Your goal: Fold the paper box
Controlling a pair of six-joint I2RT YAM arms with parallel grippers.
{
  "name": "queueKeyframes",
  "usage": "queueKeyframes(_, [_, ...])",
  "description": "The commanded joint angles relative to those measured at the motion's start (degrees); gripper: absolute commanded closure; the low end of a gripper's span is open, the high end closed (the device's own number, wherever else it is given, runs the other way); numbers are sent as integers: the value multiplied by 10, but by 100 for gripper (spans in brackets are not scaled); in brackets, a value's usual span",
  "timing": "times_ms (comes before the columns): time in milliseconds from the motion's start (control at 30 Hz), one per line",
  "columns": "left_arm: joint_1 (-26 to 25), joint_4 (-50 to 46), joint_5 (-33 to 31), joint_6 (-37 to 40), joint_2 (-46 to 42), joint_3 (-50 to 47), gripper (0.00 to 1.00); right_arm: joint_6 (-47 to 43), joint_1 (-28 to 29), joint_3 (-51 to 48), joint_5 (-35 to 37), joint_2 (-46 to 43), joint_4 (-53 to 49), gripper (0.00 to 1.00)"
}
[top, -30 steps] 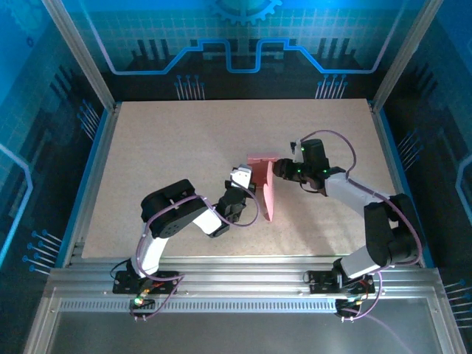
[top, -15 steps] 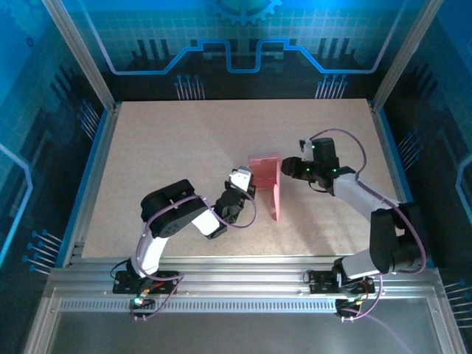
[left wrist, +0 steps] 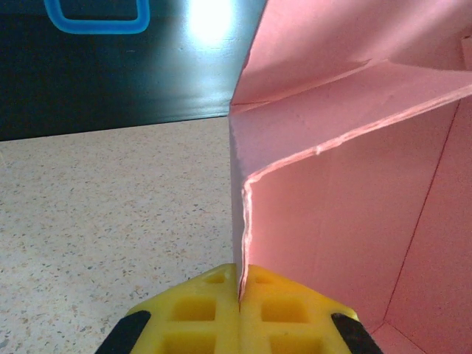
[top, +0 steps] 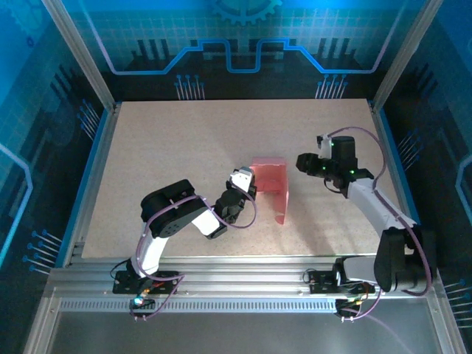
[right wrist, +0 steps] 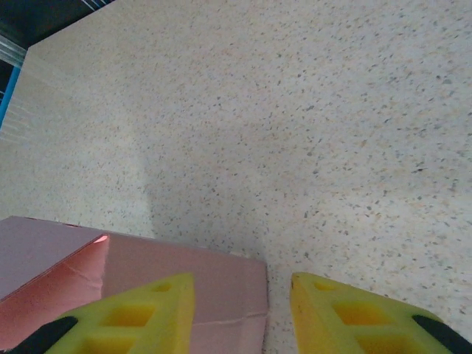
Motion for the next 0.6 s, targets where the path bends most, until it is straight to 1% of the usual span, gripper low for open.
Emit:
queueKeyframes(0, [-1, -10, 15, 5, 12, -6, 100, -27, -8, 25, -9, -19, -32, 59])
queueKeyframes(67, [-1, -9, 19, 5, 13, -6, 100, -60, -11, 38, -28, -24, -36, 58])
queueKeyframes(167, [0, -9, 21, 4, 14, -4, 100, -140, -9, 81, -110, -14, -50, 57])
queueKeyframes(233, [0, -9, 22, 4, 13, -4, 100, -177, -6, 120, -138, 9, -74, 56])
queueKeyframes(367, [-1, -14, 25, 4, 8, -4, 100, -186, -2, 182, -118, 51, -152, 57])
queueKeyframes(433, [0, -15, 25, 4, 6, -5, 100, -137, -5, 193, -58, 56, -194, 57])
queueKeyframes(500, [0, -14, 25, 5, 4, -6, 100, -88, -9, 192, -24, 55, -235, 57])
queueKeyframes(533, [0, -15, 26, 7, 3, -6, 100, -60, -11, 183, -20, 53, -238, 57])
queueKeyframes(567, [0, -16, 27, 7, 3, -6, 100, -52, -11, 172, -35, 51, -230, 58])
